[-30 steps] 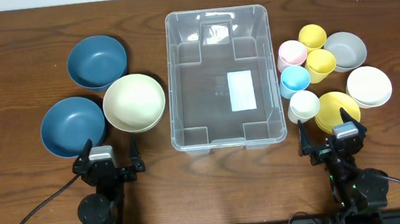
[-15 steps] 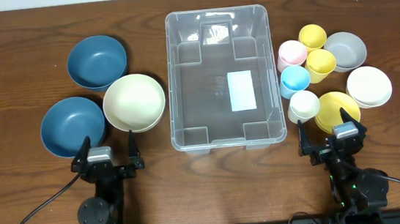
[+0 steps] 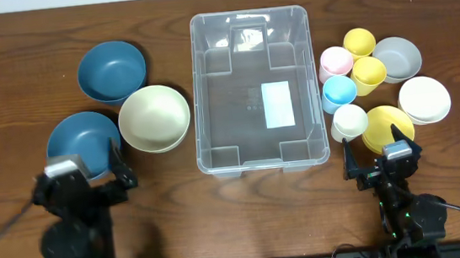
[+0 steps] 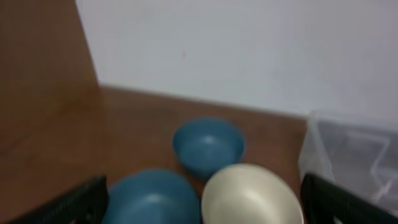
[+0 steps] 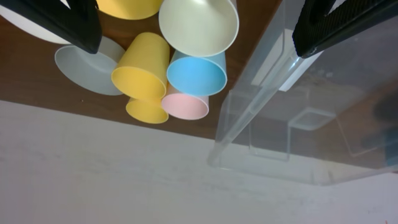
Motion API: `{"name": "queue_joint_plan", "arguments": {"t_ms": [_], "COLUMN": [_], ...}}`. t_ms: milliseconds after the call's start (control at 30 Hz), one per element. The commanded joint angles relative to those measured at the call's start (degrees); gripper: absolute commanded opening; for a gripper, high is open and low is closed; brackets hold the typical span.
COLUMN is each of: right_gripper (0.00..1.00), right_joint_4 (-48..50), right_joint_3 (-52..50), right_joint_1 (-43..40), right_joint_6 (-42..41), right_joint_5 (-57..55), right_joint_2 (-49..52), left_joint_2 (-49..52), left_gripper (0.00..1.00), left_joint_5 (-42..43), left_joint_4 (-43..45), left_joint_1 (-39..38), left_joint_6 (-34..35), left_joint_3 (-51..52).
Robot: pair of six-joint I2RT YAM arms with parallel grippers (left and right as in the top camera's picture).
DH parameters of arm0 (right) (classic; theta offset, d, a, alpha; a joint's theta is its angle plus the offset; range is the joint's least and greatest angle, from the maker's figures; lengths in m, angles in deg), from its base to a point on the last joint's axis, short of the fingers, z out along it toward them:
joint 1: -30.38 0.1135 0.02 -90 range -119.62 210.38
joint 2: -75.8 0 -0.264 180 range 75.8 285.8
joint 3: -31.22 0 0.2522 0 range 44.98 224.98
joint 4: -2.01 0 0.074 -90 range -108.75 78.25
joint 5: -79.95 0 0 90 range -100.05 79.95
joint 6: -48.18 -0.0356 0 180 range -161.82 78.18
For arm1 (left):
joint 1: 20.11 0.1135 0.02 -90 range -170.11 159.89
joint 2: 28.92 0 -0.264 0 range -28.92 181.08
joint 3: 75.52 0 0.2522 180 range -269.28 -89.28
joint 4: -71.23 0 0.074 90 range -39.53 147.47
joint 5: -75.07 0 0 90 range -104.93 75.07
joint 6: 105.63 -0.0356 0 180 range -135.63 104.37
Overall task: Pack container
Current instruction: 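Reach the left gripper to the front teal bowl and grasp its rim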
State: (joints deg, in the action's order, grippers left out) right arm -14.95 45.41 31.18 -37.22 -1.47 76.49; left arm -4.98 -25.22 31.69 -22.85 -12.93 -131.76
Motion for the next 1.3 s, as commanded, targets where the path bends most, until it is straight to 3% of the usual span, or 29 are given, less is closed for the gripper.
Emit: {"name": "queue_joint_plan", "arguments": {"t_ms": [0, 200, 433, 567, 700, 1000, 1267], "right_gripper": [0.99, 0.99, 0.99, 0.99, 0.99, 0.99, 0.99], "right_joint_4": [-0.2, -0.2, -0.2, -0.2, -0.2, -0.2, -0.2], "right_joint_3": [-0.1, -0.1, -0.1, -0.1, -0.1, -0.1, -0.1], "right_joint_1": [-0.4, -0.4, -0.4, -0.4, -0.4, -0.4, -0.4], "right_joint_6": [-0.2, -0.2, -0.2, -0.2, -0.2, -0.2, -0.2], "right_joint_5": [0.5, 0.5, 0.5, 0.4, 0.5, 0.5, 0.5], "right_joint_2": [-0.3, -0.3, -0.3, -0.3, -0.3, -0.3, -0.3], "left_joint_2": [10.4, 23.4, 24.3, 24.9, 27.2, 39.3, 48.5], "left_gripper": [0.98, 0.98, 0.98, 0.98, 0.94, 0.95, 0.93], "left_joint_5": [-1.7, 0.7, -1.8, -9.6, -9.0, 2.6, 18.9], "left_joint_4": [-7.8, -25.3, -32.8, -35.6, -37.1, -38.8, -37.9], "left_joint_1": [-0.2, -0.2, -0.2, 2.0, 7.7, 24.0, 37.9], "left_joint_6": [-1.6, -1.6, -0.9, 14.1, 20.5, 19.5, 9.4], "left_joint_3": [-14.4, -34.0, -35.3, -34.9, -34.9, -34.9, -34.8]}}
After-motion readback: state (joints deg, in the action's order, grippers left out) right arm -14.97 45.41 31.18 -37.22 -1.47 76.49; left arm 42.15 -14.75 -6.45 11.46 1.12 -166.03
